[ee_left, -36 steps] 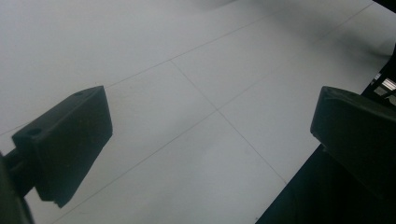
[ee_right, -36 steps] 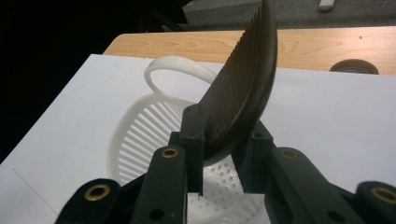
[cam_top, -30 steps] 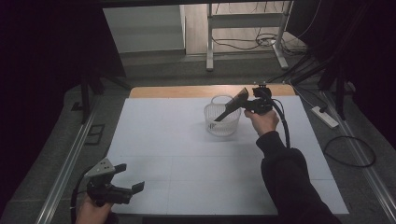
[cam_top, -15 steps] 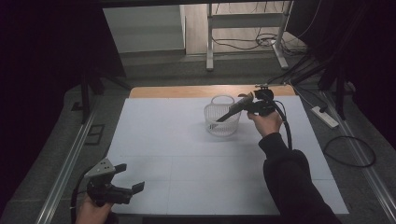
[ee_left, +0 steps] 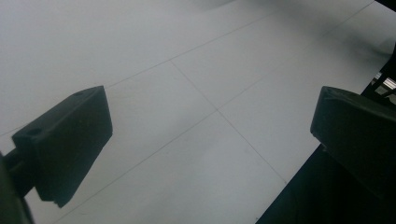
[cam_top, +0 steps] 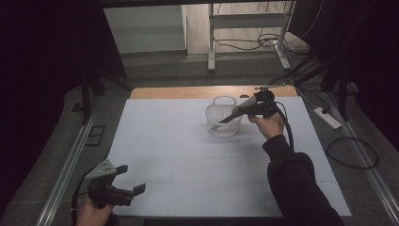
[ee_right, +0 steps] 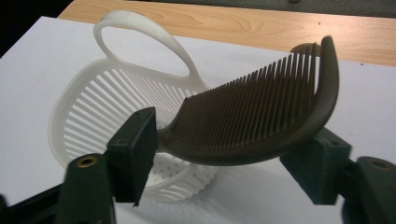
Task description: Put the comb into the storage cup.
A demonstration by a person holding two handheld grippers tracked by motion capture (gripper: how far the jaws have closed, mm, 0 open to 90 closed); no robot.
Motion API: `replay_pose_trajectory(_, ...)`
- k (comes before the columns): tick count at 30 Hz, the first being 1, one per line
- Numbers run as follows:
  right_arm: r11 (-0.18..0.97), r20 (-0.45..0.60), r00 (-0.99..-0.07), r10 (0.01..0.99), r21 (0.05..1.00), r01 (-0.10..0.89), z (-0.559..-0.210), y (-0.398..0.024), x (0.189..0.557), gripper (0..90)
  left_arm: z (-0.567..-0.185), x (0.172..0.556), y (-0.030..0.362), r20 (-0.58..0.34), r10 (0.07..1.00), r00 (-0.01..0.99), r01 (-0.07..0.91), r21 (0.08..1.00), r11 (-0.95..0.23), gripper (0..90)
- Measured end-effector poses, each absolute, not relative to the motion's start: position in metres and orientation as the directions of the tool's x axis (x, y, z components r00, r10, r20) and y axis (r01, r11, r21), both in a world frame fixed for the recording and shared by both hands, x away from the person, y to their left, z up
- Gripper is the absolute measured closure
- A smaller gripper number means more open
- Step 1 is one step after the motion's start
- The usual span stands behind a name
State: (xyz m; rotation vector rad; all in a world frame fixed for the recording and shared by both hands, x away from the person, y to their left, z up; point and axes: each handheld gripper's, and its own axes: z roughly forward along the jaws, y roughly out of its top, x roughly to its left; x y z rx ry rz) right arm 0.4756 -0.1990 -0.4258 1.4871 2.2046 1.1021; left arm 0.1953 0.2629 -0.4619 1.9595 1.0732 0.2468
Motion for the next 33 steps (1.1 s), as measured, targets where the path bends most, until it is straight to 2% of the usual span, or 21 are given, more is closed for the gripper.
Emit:
replay_pose_trajectory(7, 0.207, 0.190, -0.474, 0.860, 0.719, 0.663, -0.422, -0.201, 0.473, 16.9, -0.462, 0.195, 0.263, -0.217, 0.762, 0.611, 0.591, 0.765, -0.256, 0.0)
replay_pose_trajectory(11, 0.230, 0.168, -0.481, 0.861, 0.713, 0.662, -0.422, -0.200, 0.471, 12.8, -0.462, 0.195, 0.263, -0.215, 0.762, 0.611, 0.590, 0.765, -0.257, 0.0)
replay_pose_trajectory(33, 0.302, 0.122, -0.537, 0.835, 0.714, 0.631, -0.417, -0.202, 0.457, 3.2, -0.462, 0.195, 0.263, -0.216, 0.762, 0.611, 0.590, 0.765, -0.256, 0.0)
